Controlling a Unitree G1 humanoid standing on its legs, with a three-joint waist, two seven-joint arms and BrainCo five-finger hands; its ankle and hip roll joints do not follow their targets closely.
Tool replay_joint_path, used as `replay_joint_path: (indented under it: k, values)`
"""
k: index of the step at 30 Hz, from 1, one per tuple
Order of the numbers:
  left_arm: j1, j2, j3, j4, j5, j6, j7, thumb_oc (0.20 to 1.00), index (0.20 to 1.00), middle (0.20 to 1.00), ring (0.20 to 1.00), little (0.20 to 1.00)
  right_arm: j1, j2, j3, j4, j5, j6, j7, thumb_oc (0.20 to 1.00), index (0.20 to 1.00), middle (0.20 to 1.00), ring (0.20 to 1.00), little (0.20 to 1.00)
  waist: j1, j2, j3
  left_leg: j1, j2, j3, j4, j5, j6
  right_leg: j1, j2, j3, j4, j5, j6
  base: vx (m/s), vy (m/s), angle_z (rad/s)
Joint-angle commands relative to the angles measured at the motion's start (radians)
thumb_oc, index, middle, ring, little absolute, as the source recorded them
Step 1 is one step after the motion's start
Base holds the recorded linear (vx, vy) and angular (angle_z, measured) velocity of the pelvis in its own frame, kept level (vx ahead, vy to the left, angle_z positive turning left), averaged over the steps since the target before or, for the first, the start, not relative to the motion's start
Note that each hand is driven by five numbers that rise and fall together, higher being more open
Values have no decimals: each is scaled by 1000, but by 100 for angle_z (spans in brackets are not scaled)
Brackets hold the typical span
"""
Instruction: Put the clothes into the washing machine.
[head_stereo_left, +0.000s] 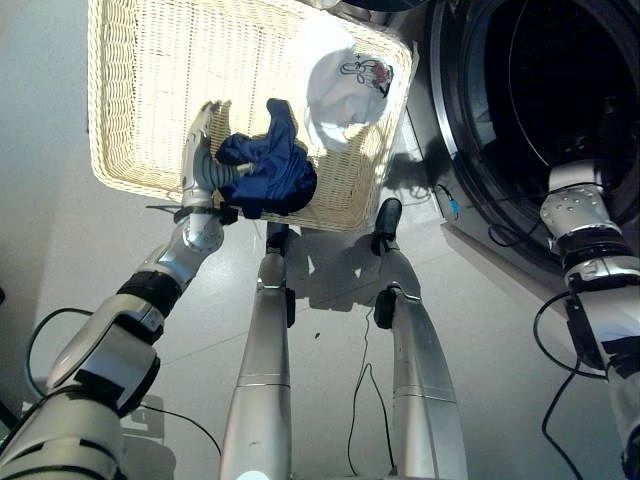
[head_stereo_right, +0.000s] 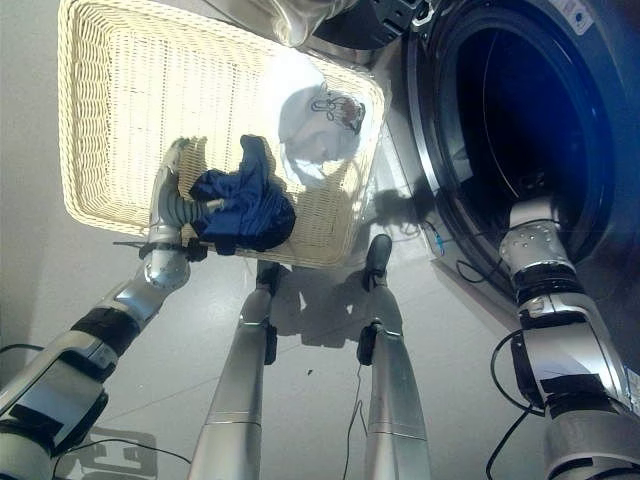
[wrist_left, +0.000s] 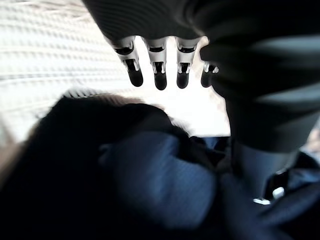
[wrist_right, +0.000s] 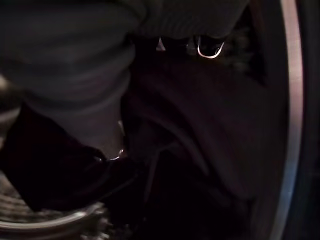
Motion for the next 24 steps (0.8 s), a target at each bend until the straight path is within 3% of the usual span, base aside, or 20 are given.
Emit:
replay_joint_path:
  k: [1, 2, 3, 5, 6, 11, 17, 24]
  values:
    - [30, 2, 47, -29, -18, -60, -80, 1000, 1000, 1000, 1000, 1000, -47, -272, -42, -54, -136, -110, -78, 457, 457, 457, 457, 457, -53, 68, -20, 68, -85, 26, -116, 49, 82, 74, 72, -108, 67, -63, 102, 0, 0, 0]
    - [30, 2, 47, -29, -18, -60, -80, 1000, 1000, 1000, 1000, 1000, -47, -272, -42, -54, -136, -110, -78, 457, 457, 457, 457, 457, -53, 68, -20, 68, -85, 26, -116, 49, 82, 74, 72, -108, 67, -63, 102, 0, 0, 0]
    - [31, 8, 41, -31, -36, -70, -108, 1000, 1000, 1000, 1000, 1000, -45, -283, -47, -49, -149, -102, -81, 953, 953, 953, 953, 953, -53, 70, -20, 71, -87, 25, -119, 49, 84, 76, 72, -106, 65, -65, 101, 0, 0, 0]
    - [25, 17, 30, -28, -55, -81, -155, 1000, 1000, 1000, 1000, 1000, -44, -296, -48, -33, -167, -80, -68, 1000, 1000, 1000, 1000, 1000, -51, 75, -20, 73, -93, 24, -120, 48, 88, 77, 72, -104, 64, -69, 99, 23, 45, -2]
    - [12, 26, 11, -22, -87, -99, -212, 1000, 1000, 1000, 1000, 1000, -52, -304, -41, 28, -148, -47, -30, 1000, 1000, 1000, 1000, 1000, -45, 84, -20, 77, -100, 20, -124, 50, 92, 77, 71, -103, 64, -72, 97, 35, 48, -1]
    - [-20, 48, -63, -55, -102, -84, -326, 1000, 1000, 1000, 1000, 1000, -68, -297, -16, 126, -131, -19, 2, 1000, 1000, 1000, 1000, 1000, -31, 107, -20, 72, -114, 14, -132, 57, 99, 73, 66, -107, 55, -72, 94, 14, -2, 3]
    - [-53, 84, -137, -115, -105, -40, -341, 1000, 1000, 1000, 1000, 1000, -74, -285, 11, 151, -203, 11, -20, 1000, 1000, 1000, 1000, 1000, -22, 119, -20, 71, -121, 13, -130, 53, 106, 74, 63, -111, 53, -72, 94, 3, -2, 1]
    - [-100, 74, -162, -116, -124, -45, -396, 1000, 1000, 1000, 1000, 1000, -97, -247, 52, 121, -269, 42, -10, 1000, 1000, 1000, 1000, 1000, -23, 111, -20, 57, -120, 16, -128, 62, 107, 65, 60, -116, 48, -64, 94, -1, -6, 0]
